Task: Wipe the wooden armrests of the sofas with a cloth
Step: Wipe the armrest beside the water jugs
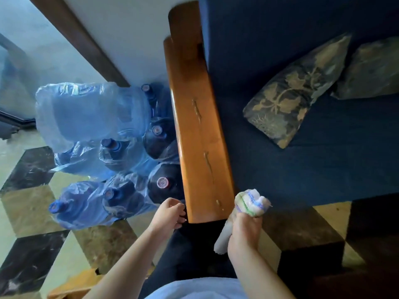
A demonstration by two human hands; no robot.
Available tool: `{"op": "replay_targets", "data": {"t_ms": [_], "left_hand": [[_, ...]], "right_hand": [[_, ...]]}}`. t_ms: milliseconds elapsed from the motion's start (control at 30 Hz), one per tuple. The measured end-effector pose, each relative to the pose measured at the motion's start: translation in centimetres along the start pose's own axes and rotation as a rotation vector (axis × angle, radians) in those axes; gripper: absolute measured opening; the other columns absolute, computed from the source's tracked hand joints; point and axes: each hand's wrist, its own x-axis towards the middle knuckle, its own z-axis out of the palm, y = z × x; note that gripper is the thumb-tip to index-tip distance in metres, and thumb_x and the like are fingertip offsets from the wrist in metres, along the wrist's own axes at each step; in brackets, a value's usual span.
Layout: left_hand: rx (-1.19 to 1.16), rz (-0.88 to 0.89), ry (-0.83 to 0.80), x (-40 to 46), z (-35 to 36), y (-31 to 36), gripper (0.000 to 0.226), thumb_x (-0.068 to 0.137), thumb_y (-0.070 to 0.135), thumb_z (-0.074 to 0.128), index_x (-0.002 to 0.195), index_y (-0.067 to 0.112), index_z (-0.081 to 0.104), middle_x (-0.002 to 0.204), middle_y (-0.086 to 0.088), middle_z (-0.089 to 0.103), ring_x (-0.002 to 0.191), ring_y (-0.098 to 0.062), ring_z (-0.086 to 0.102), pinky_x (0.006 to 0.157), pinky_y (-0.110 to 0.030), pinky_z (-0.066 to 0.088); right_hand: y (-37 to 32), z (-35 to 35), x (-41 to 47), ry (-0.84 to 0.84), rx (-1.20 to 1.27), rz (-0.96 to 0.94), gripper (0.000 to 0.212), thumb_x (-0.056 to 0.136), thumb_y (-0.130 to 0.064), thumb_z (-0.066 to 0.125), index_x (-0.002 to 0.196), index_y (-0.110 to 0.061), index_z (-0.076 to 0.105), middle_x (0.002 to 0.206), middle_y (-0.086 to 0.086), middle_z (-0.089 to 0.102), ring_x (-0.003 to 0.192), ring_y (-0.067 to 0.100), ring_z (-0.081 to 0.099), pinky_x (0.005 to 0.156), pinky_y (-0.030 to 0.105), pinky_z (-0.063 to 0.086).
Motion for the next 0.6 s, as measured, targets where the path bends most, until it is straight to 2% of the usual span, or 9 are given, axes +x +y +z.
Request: {"op": "replay_targets", "data": {"t_ms": [67, 167, 233, 267, 333, 400, 467, 533, 600], "left_hand": [[0.104, 0.038, -0.002, 2.0, -0.2, 0.2, 0.007, 0.098, 0.014, 0.054, 0.103, 0.014, 0.06, 0.092, -0.006, 0.068, 0.073, -0.02, 0.062, 0.064, -0.032, 0.052], [0.345, 0.174, 0.001, 5.7, -0.8, 0.6, 0.014, 0.095, 0.023, 0.06, 0.109, 0.021, 0.059, 0.093, 0.002, 0.069, 0.08, -0.017, 0.065, 0.07, -0.032, 0.052], [0.437, 0.303, 0.023, 7.6, -1.3, 1.1, 0.021, 0.094, 0.024, 0.062, 0.114, 0.021, 0.058, 0.095, 0.007, 0.067, 0.082, -0.01, 0.063, 0.069, -0.027, 0.046], [0.476, 0.36, 0.039, 8.5, -1.5, 1.2, 0.021, 0.093, 0.023, 0.062, 0.114, 0.021, 0.057, 0.097, 0.007, 0.064, 0.081, -0.007, 0.061, 0.067, -0.024, 0.044], [0.564, 0.452, 0.057, 10.4, -2.2, 1.5, 0.022, 0.09, 0.018, 0.059, 0.112, 0.022, 0.056, 0.104, 0.004, 0.058, 0.085, -0.012, 0.058, 0.069, -0.023, 0.043], [0.642, 0.504, 0.052, 12.4, -2.7, 1.6, 0.034, 0.09, 0.014, 0.059, 0.123, 0.02, 0.057, 0.117, 0.002, 0.055, 0.105, -0.021, 0.057, 0.084, -0.035, 0.05], [0.715, 0.579, 0.059, 13.7, -2.9, 2.1, 0.048, 0.09, 0.012, 0.063, 0.136, 0.021, 0.054, 0.124, 0.003, 0.054, 0.119, -0.027, 0.054, 0.098, -0.046, 0.05], [0.808, 0.69, 0.056, 15.0, -2.7, 3.0, 0.06, 0.089, 0.019, 0.072, 0.144, 0.022, 0.05, 0.138, 0.002, 0.053, 0.129, -0.027, 0.05, 0.105, -0.048, 0.047], [0.901, 0.753, 0.047, 16.4, -2.2, 3.7, 0.08, 0.085, 0.034, 0.08, 0.153, 0.022, 0.041, 0.159, -0.002, 0.037, 0.145, -0.027, 0.035, 0.114, -0.047, 0.041]], "right_hand": [[1.5, 2.1, 0.0, 0.023, -0.057, -0.072, 0.031, 0.105, -0.023, 0.054, 0.135, -0.017, 0.058, 0.124, 0.003, 0.065, 0.111, 0.024, 0.06, 0.099, 0.036, 0.04], [4.2, 6.3, 1.0, 0.076, -0.167, -0.258, 0.043, 0.102, -0.019, 0.062, 0.143, -0.01, 0.053, 0.139, 0.009, 0.061, 0.126, 0.027, 0.058, 0.112, 0.042, 0.041], [6.1, 8.8, 1.8, 0.09, -0.247, -0.479, 0.043, 0.099, -0.006, 0.064, 0.141, 0.001, 0.054, 0.147, 0.014, 0.054, 0.131, 0.027, 0.054, 0.119, 0.031, 0.034], [7.4, 9.9, 2.3, 0.061, -0.294, -0.543, 0.041, 0.099, 0.0, 0.062, 0.139, 0.002, 0.054, 0.148, 0.013, 0.05, 0.133, 0.024, 0.053, 0.121, 0.026, 0.03], [9.8, 11.3, 3.4, -0.074, -0.355, -0.577, 0.042, 0.102, -0.003, 0.056, 0.144, -0.003, 0.05, 0.154, 0.011, 0.048, 0.142, 0.021, 0.048, 0.123, 0.037, 0.031], [12.0, 11.7, 4.7, -0.133, -0.4, -0.664, 0.048, 0.103, -0.009, 0.056, 0.15, -0.005, 0.045, 0.157, 0.009, 0.047, 0.147, 0.019, 0.043, 0.121, 0.048, 0.034], [12.9, 11.1, 5.9, -0.156, -0.49, -0.817, 0.052, 0.102, -0.019, 0.054, 0.152, -0.012, 0.043, 0.156, 0.005, 0.048, 0.146, 0.018, 0.043, 0.118, 0.05, 0.037], [13.5, 10.6, 7.7, -0.152, -0.637, -0.985, 0.054, 0.099, -0.026, 0.055, 0.151, -0.017, 0.042, 0.152, 0.004, 0.051, 0.142, 0.02, 0.047, 0.115, 0.048, 0.041], [14.0, 10.1, 9.6, -0.149, -0.788, -1.137, 0.056, 0.097, -0.028, 0.058, 0.148, -0.008, 0.048, 0.15, 0.01, 0.053, 0.14, 0.027, 0.05, 0.113, 0.048, 0.042]]}}
